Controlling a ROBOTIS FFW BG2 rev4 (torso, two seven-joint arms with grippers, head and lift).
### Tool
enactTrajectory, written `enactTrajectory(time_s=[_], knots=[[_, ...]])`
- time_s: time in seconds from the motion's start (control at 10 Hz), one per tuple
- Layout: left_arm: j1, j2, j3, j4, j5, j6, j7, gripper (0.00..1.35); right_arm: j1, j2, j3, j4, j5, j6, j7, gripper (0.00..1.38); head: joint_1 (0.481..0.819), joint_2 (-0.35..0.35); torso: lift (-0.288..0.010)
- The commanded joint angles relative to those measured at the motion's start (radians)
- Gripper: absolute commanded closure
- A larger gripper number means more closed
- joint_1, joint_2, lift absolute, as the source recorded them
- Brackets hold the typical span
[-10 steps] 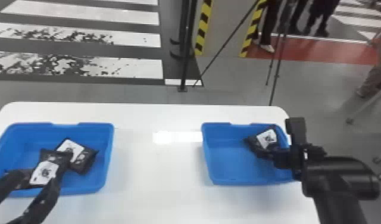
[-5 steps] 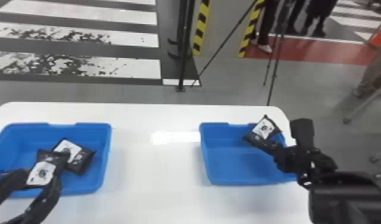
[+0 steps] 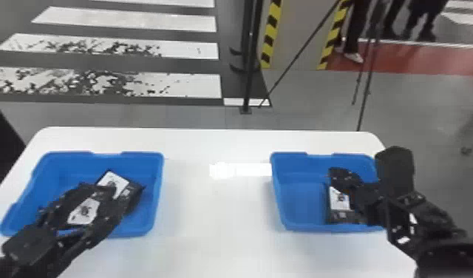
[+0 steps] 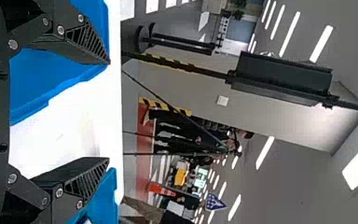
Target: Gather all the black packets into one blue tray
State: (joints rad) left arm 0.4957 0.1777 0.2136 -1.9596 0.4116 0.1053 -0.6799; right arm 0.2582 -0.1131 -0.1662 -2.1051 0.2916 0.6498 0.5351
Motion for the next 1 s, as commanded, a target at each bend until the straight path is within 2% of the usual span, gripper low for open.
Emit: enactTrajectory(time_s=[0.0,0.1,0.2,0.3,0.5,0.6,0.9], knots=[[-0.022,0.006,-0.006,0.01,0.005,0.003,-0.001,0.32,-0.023,-0.005,0.009,0.04,-0.004,0.035,0.002,1.28,0.695,-0.089,-0.11],[-0.022,0.006,-0.012,0.019,0.011,0.008,-0.001,0.32,-0.028,-0.008,0.001,0.052,-0.016,0.074,0.006,1.15,0.695,-0.082,-0.11],[-0.02,0.005,-0.016,0.029,0.029,0.01,-0.003,0.33,-0.025,-0.007,-0.027,0.059,-0.014,0.109,0.009,0.69,0.695,-0.087,-0.11],[-0.017,0.006,-0.012,0.029,0.029,0.01,-0.004,0.33,-0.023,-0.002,-0.063,0.077,-0.026,0.138,0.009,0.65,0.695,-0.107,-0.11],[-0.012,0.006,-0.012,0.029,0.029,0.017,-0.006,0.33,-0.02,0.015,-0.121,0.059,-0.028,0.241,0.009,0.37,0.695,-0.147,-0.11],[-0.012,0.008,-0.012,0.032,0.029,0.022,-0.006,0.33,-0.04,0.015,-0.121,0.072,-0.04,0.271,0.009,0.26,0.695,-0.172,-0.11],[-0.02,0.013,-0.02,0.037,0.029,0.03,-0.006,0.33,-0.106,0.007,-0.109,0.133,-0.068,0.302,0.009,0.27,0.695,-0.183,-0.11]])
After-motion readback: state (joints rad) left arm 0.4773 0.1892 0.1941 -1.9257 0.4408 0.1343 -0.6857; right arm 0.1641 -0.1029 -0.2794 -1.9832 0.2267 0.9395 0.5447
